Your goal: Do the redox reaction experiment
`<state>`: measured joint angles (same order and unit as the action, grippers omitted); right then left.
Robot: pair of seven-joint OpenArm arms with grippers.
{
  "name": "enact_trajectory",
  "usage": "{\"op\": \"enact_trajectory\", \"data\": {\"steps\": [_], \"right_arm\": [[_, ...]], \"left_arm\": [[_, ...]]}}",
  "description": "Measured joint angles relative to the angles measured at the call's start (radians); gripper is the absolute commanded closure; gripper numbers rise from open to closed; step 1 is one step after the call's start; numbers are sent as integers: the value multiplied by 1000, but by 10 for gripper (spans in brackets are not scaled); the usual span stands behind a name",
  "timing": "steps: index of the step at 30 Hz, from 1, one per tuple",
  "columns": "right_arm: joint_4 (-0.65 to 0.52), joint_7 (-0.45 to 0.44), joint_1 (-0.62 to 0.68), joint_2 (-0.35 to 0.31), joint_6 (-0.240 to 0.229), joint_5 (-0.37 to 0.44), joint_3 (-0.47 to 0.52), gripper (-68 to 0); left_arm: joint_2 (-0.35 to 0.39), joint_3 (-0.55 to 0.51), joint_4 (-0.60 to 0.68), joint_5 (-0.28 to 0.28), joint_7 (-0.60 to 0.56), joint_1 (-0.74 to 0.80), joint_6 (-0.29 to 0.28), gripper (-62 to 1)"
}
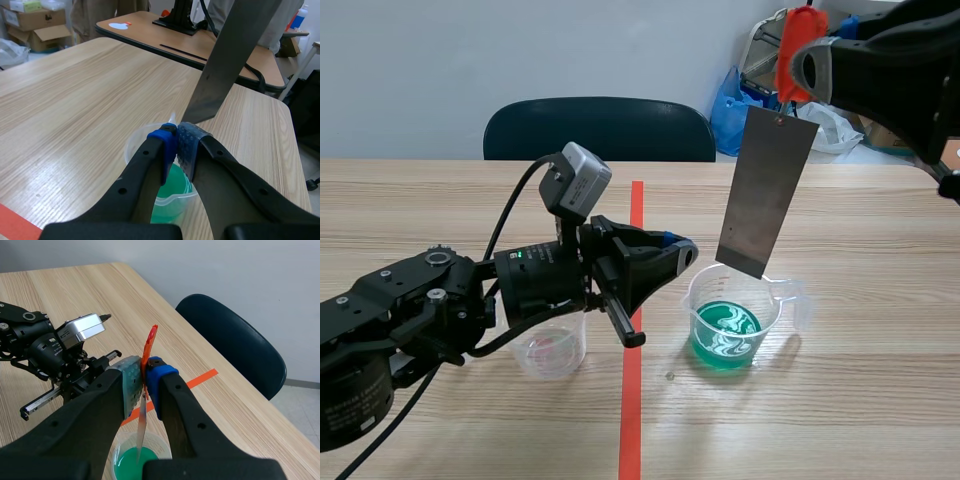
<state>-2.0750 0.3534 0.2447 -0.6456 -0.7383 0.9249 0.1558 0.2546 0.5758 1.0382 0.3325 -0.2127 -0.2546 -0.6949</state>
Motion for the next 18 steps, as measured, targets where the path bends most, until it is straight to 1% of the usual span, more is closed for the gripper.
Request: {"op": "enact_trajectory", "data": {"steps": [12,15,18], "right_arm": [[0,0,0,0,0,0,0,-6],[0,0,0,0,0,0,0,-6],[0,0,0,0,0,0,0,-6]], "left_arm": [[14,0,2,0,-5,0,0,-27],[51,0,5,0,-51,0,0,-27],[129,-2,25,-2,-52,4,0,-27]]}}
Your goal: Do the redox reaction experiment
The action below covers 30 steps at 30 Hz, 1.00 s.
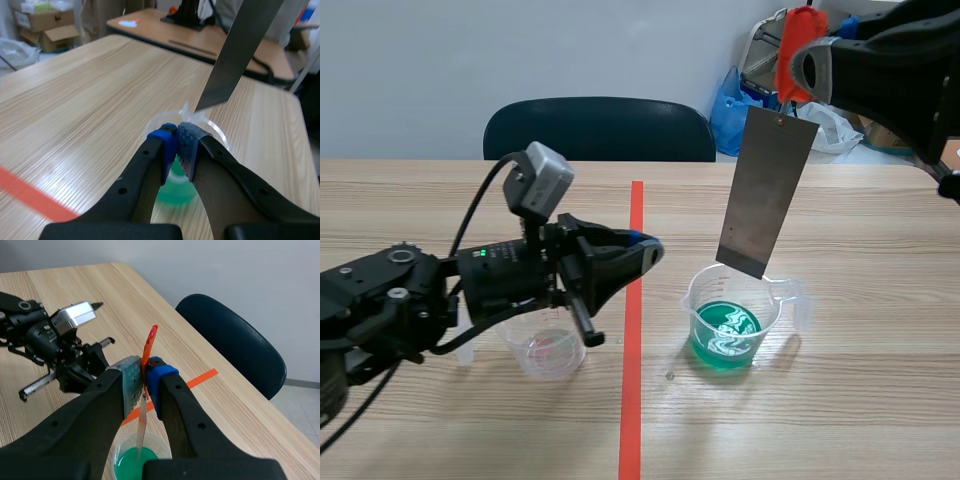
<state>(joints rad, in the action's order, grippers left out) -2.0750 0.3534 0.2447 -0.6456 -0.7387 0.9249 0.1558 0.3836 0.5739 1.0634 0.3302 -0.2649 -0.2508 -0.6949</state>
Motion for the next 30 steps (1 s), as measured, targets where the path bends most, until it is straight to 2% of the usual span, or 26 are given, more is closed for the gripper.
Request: {"op": "enact_trajectory", "data": {"steps": [5,10,15,19,22,25,27,30], "right_arm": [[0,0,0,0,0,0,0,-6],[0,-1,0,0,0,0,0,-6],[0,-1,0,0,0,0,0,-6],[0,-2,0,0,0,0,0,-6],[0,-4,0,0,0,0,0,-6],[0,-4,0,0,0,0,0,-6],[0,-4,0,0,0,0,0,-6],[0,-3,0,0,0,0,0,-6]], "left_arm": [[198,-51,123,-3,-100,77,0,-27],[414,-159,246,-3,-218,207,0,-27],[607,-300,280,-3,-351,418,0,-27],[717,-443,275,-20,-435,650,6,-27],[758,-571,269,-81,-479,832,43,-27],[752,-695,261,-127,-512,1004,117,-27],[731,-768,259,-146,-553,1111,176,-27],[663,-876,258,-154,-600,1252,233,-27]]}}
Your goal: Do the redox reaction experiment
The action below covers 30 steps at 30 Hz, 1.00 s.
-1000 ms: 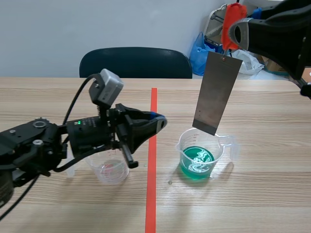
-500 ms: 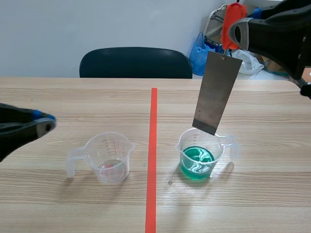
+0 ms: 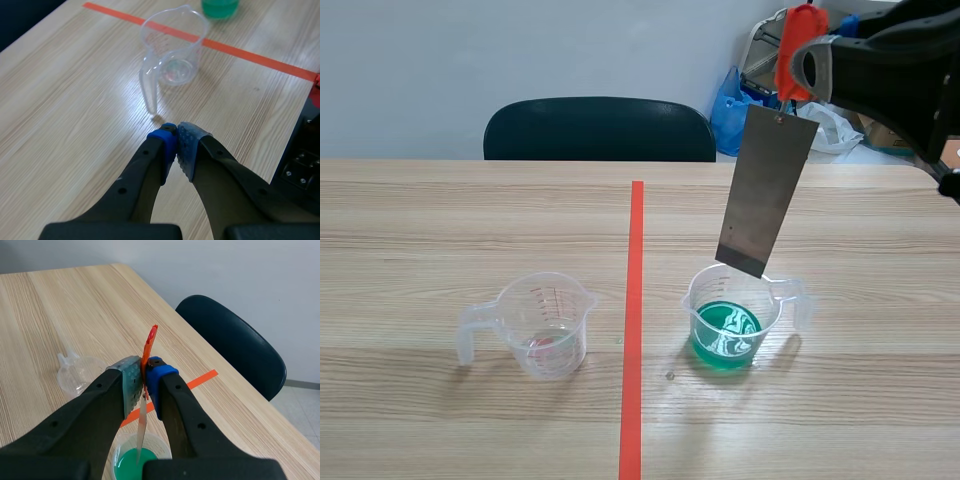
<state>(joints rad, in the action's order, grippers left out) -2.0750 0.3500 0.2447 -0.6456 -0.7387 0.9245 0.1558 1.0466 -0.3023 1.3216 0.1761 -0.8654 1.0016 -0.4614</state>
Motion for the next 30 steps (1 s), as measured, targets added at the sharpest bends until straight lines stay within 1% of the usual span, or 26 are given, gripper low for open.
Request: {"op": "enact_trajectory", "data": {"steps": [2,6,7,8,9,10,12,15,18,19,20,30], "right_arm": [[0,0,0,0,0,0,0,-6],[0,0,0,0,0,0,0,-6],[0,0,0,0,0,0,0,-6],[0,0,0,0,0,0,0,-6],[0,0,0,0,0,0,0,-6],[0,0,0,0,0,0,0,-6],[0,0,0,0,0,0,0,-6],[0,0,0,0,0,0,0,-6],[0,0,0,0,-1,0,0,-6],[0,0,0,0,-1,0,0,-6],[0,0,0,0,0,0,0,-6],[0,0,0,0,0,0,0,-6]], "left_arm": [[-62,-71,0,0,-24,73,13,-27],[-175,-190,0,-1,-73,193,13,-32],[-200,-219,0,-5,-88,220,13,-32],[-225,-248,0,-25,-107,247,13,-40],[-249,-277,1,-51,-130,273,12,-75],[-274,-302,2,-66,-148,299,13,-126],[-329,-342,2,-97,-195,314,17,-251],[-385,-369,5,-101,-240,314,37,-416],[-413,-381,5,-99,-239,314,35,-570],[-418,-381,5,-100,-234,314,35,-607],[-424,-381,5,-100,-220,314,35,-623],[-431,-381,5,-100,-213,314,27,-623]]}}
